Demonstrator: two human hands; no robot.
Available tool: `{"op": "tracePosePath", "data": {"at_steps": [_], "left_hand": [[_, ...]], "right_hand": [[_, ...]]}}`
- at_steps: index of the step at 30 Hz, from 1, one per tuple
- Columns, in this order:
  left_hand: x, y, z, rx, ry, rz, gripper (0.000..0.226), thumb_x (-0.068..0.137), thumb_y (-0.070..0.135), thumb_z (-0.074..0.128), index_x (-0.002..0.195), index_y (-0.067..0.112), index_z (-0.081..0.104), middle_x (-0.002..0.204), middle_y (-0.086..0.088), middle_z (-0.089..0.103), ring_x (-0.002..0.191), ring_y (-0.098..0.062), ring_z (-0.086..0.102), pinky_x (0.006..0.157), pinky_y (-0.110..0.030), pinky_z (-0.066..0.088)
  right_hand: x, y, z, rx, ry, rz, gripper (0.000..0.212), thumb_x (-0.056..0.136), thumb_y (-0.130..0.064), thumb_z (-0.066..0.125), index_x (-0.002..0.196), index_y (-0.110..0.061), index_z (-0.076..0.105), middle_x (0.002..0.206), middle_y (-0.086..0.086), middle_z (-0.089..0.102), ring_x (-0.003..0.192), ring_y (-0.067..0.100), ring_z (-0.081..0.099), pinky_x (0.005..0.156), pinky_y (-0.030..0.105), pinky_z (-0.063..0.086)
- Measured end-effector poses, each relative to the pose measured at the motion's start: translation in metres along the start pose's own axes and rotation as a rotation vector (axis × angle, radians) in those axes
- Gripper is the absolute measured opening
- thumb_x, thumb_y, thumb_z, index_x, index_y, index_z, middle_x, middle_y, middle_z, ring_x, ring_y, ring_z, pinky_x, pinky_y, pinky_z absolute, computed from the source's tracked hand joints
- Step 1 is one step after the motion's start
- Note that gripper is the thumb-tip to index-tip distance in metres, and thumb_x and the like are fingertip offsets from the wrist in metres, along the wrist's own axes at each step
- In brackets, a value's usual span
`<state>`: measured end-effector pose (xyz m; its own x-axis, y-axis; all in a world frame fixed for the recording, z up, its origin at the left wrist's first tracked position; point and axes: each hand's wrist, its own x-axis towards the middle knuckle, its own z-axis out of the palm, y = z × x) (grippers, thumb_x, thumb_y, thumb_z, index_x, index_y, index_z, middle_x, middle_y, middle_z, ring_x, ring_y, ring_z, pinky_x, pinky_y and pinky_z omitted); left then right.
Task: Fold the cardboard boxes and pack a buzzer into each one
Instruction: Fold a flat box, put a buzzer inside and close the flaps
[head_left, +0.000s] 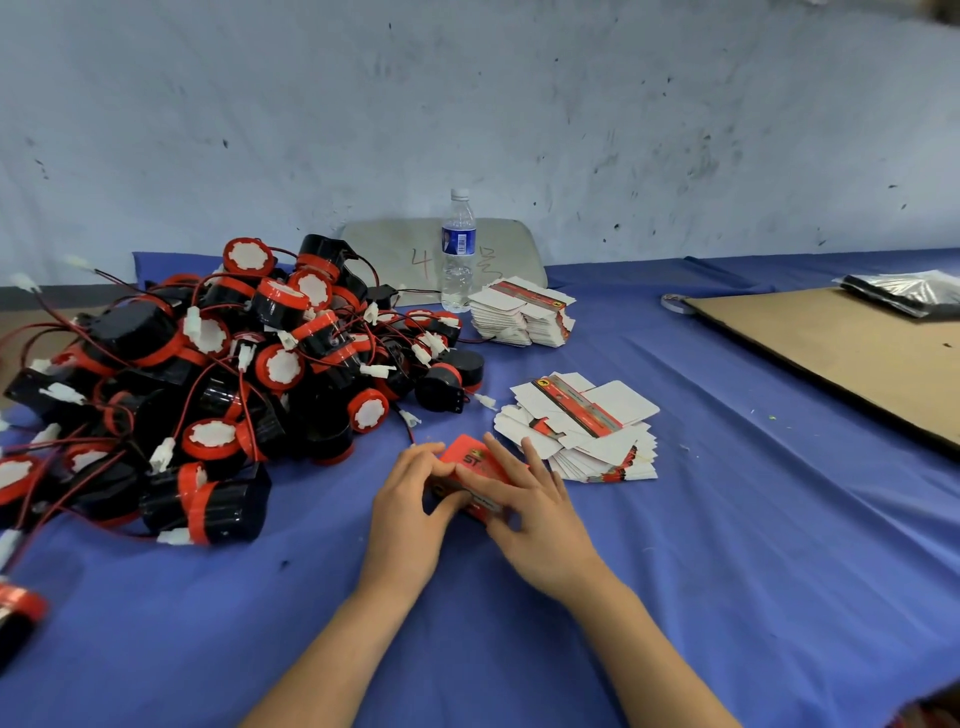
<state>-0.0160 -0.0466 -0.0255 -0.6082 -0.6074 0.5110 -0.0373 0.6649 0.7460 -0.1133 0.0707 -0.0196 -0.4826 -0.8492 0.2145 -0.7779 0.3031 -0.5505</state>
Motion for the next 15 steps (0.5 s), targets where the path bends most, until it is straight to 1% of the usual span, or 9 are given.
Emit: {"op": "tracePosePath", "data": {"at_steps": [2, 4, 5, 7, 9, 11, 12, 13, 15], "left_hand": [[0.001, -0.002, -0.001, 0.002, 0.019, 0.014, 0.032, 0.075, -0.004, 0.076, 0.083, 0.023, 0.061, 0.104, 0.021, 0.055, 0.095, 0.002, 0.057, 0.083, -0.008, 0.043], [0.002, -0.004, 0.000, -0.011, 0.046, 0.010, 0.025, 0.076, -0.002, 0.077, 0.081, 0.019, 0.063, 0.095, 0.013, 0.056, 0.092, 0.005, 0.057, 0.078, -0.009, 0.045], [0.002, -0.005, 0.000, -0.023, 0.060, -0.006, 0.023, 0.077, 0.001, 0.078, 0.080, 0.019, 0.063, 0.091, 0.009, 0.055, 0.089, 0.003, 0.058, 0.075, -0.012, 0.046], [0.002, -0.004, 0.000, -0.059, 0.071, -0.018, 0.025, 0.076, 0.011, 0.081, 0.081, 0.022, 0.059, 0.090, 0.006, 0.054, 0.084, -0.004, 0.056, 0.072, -0.013, 0.044], [0.000, 0.000, -0.002, -0.097, -0.037, 0.021, 0.036, 0.072, 0.032, 0.083, 0.096, 0.025, 0.057, 0.105, 0.009, 0.052, 0.097, -0.004, 0.053, 0.081, -0.012, 0.042], [-0.003, 0.003, -0.001, -0.138, -0.249, 0.045, 0.065, 0.064, 0.052, 0.079, 0.119, 0.034, 0.050, 0.125, 0.017, 0.043, 0.117, 0.000, 0.045, 0.092, -0.009, 0.039], [-0.005, 0.006, 0.000, -0.159, -0.324, 0.034, 0.073, 0.062, 0.054, 0.079, 0.125, 0.038, 0.046, 0.130, 0.021, 0.042, 0.120, 0.003, 0.044, 0.092, -0.007, 0.039], [-0.006, 0.007, 0.001, -0.181, -0.350, 0.016, 0.074, 0.062, 0.052, 0.081, 0.125, 0.042, 0.045, 0.128, 0.022, 0.045, 0.118, 0.005, 0.047, 0.088, -0.005, 0.040], [-0.007, 0.009, 0.003, -0.177, -0.316, -0.002, 0.059, 0.065, 0.045, 0.083, 0.114, 0.046, 0.050, 0.115, 0.024, 0.056, 0.106, 0.006, 0.054, 0.080, -0.004, 0.042]], "right_hand": [[-0.005, -0.001, 0.006, -0.013, 0.070, -0.026, 0.069, 0.092, -0.016, 0.053, 0.130, -0.067, 0.026, 0.148, -0.035, 0.002, 0.147, 0.014, 0.006, 0.119, 0.039, 0.015], [-0.008, 0.001, 0.008, 0.044, 0.152, -0.043, 0.064, 0.089, -0.013, 0.058, 0.138, -0.050, 0.038, 0.153, -0.023, 0.015, 0.138, 0.012, 0.026, 0.113, 0.028, 0.027], [-0.007, 0.002, 0.008, 0.089, 0.208, -0.034, 0.060, 0.089, -0.014, 0.062, 0.139, -0.042, 0.043, 0.153, -0.017, 0.026, 0.133, 0.010, 0.034, 0.110, 0.026, 0.033], [-0.006, 0.001, 0.003, 0.266, 0.331, 0.040, 0.049, 0.088, -0.019, 0.067, 0.132, -0.037, 0.052, 0.134, -0.011, 0.051, 0.120, 0.004, 0.050, 0.098, 0.023, 0.043], [-0.006, -0.002, -0.002, 0.532, 0.423, 0.157, 0.033, 0.090, -0.019, 0.066, 0.115, -0.039, 0.060, 0.108, -0.011, 0.066, 0.100, 0.004, 0.062, 0.085, 0.022, 0.050], [-0.006, -0.002, -0.005, 0.708, 0.466, 0.238, 0.020, 0.094, -0.014, 0.060, 0.101, -0.031, 0.069, 0.090, -0.008, 0.072, 0.085, 0.006, 0.067, 0.071, 0.018, 0.052], [-0.006, -0.003, -0.006, 0.730, 0.478, 0.250, 0.018, 0.095, -0.013, 0.057, 0.093, -0.025, 0.070, 0.085, -0.007, 0.072, 0.080, 0.004, 0.066, 0.066, 0.016, 0.051], [-0.007, -0.004, -0.006, 0.733, 0.487, 0.247, 0.018, 0.095, -0.015, 0.056, 0.086, -0.022, 0.069, 0.081, -0.007, 0.071, 0.075, 0.003, 0.065, 0.063, 0.015, 0.049], [-0.008, -0.005, -0.005, 0.728, 0.508, 0.225, 0.023, 0.092, -0.030, 0.051, 0.078, -0.020, 0.065, 0.075, -0.004, 0.067, 0.073, 0.009, 0.059, 0.063, 0.021, 0.047]]}}
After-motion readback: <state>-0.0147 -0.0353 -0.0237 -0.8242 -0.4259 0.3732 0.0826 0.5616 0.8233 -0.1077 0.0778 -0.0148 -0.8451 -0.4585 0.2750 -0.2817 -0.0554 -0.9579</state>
